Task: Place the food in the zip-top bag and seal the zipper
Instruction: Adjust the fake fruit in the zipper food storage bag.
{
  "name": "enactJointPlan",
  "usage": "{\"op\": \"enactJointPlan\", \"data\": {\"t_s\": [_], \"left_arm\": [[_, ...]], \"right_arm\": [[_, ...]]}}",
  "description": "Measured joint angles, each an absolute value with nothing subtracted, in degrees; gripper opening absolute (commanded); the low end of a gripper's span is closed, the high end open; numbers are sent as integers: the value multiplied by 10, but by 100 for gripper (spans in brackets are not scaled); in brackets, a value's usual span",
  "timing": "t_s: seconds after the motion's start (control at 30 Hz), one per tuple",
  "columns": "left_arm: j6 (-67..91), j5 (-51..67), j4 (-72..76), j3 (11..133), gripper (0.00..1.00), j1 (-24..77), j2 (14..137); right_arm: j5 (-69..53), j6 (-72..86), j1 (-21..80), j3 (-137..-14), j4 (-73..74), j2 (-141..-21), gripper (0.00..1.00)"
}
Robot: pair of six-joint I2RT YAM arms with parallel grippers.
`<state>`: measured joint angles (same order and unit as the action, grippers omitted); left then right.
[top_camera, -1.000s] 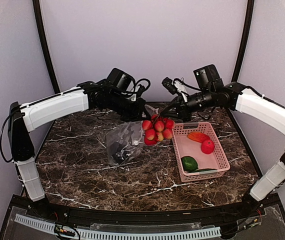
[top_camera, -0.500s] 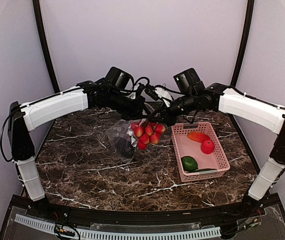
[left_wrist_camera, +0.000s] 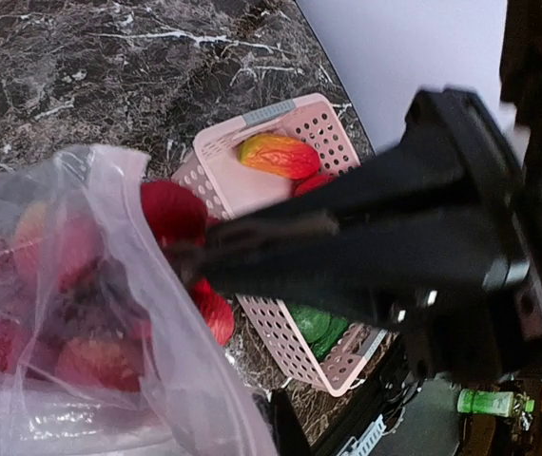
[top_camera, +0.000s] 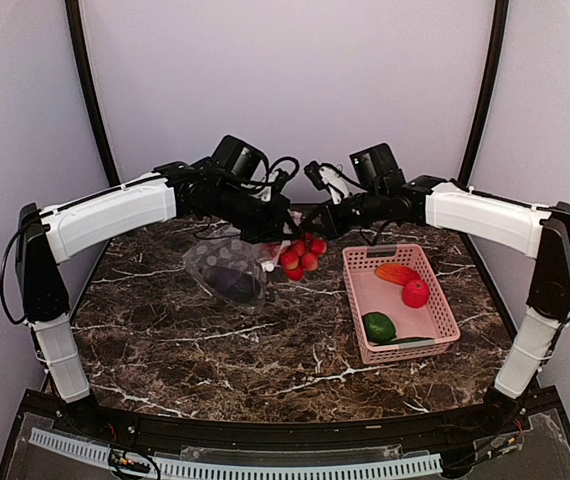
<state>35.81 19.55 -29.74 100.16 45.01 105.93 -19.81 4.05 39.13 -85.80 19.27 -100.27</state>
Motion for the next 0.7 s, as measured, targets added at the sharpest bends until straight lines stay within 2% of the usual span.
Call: {"op": "enactJointPlan", "data": {"t_s": [0.13,0.37,0.7], "left_arm": [[340,197,-319,1002,1,460,1059],[334,202,-326,1012,1,462,1061],[336,216,-340,1012,1,471,1071]], "right_arm": [[-223,48,371,-858,170,-998,0],[-342,83,380,-854,150,-1002,0],[-453,274,380,-805,-3,-1059,1]]}}
